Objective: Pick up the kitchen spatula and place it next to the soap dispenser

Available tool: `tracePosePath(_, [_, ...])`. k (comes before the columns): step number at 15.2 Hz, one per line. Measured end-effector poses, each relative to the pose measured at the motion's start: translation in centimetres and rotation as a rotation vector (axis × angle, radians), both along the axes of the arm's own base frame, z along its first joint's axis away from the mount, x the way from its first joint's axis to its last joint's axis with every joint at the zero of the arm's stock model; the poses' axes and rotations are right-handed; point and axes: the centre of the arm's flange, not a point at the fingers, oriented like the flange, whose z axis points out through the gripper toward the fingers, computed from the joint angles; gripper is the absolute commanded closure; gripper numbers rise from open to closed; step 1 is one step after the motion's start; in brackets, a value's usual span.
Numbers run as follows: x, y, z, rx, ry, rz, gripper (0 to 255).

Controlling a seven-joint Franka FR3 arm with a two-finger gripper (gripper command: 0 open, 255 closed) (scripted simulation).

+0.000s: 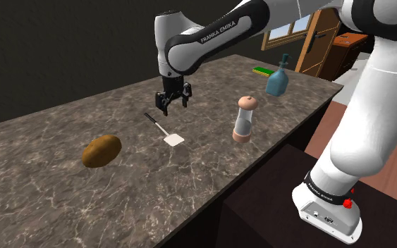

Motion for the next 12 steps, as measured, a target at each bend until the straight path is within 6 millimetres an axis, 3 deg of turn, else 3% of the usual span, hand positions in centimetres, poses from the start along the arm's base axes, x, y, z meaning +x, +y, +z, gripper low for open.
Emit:
tracePosePath(6, [4.9, 4.0, -3.8, 0.015, -0.007, -0.006, 0])
tracePosePath(12, [5.8, 4.7, -6.8, 0.017, -0.008, -0.007, 0])
